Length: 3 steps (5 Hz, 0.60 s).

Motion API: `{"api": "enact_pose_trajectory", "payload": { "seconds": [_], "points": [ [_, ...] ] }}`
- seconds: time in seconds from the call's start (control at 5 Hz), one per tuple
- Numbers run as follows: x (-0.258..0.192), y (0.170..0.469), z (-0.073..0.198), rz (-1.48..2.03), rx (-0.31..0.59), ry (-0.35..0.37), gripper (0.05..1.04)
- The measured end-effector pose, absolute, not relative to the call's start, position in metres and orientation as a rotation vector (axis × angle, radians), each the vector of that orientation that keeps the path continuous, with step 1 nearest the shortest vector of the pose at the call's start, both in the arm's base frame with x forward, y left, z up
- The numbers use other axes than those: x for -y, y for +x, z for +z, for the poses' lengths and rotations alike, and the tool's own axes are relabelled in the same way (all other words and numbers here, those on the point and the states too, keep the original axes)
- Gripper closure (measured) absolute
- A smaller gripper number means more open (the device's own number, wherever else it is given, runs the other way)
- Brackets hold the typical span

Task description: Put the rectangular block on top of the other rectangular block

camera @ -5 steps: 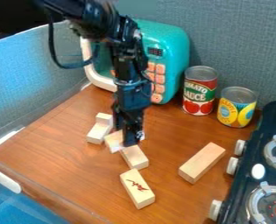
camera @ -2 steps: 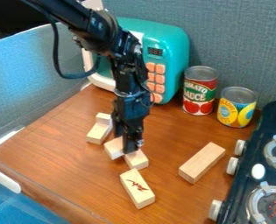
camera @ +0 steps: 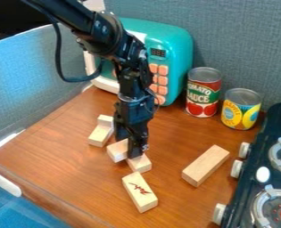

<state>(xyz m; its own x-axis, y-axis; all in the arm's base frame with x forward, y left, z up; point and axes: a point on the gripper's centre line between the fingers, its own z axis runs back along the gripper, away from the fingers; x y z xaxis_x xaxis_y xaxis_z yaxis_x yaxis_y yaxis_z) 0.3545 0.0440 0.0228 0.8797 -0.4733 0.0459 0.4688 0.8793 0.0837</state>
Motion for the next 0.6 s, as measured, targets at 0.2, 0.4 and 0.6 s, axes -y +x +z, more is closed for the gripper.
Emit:
{"api": "enact_pose_trajectory", "payload": {
  "seconds": [0.2, 0.4, 0.6],
  "points": [
    [-0.041, 0.354, 0.023, -0.481, 0.062, 0.081, 0.081],
    [-0.039, 0.352, 0.025, -0.455, 0.066, 0.074, 0.083],
    [-0.042, 0.350, 0.067, -0.439, 0.157, 0.086, 0.083]
  ]
}}
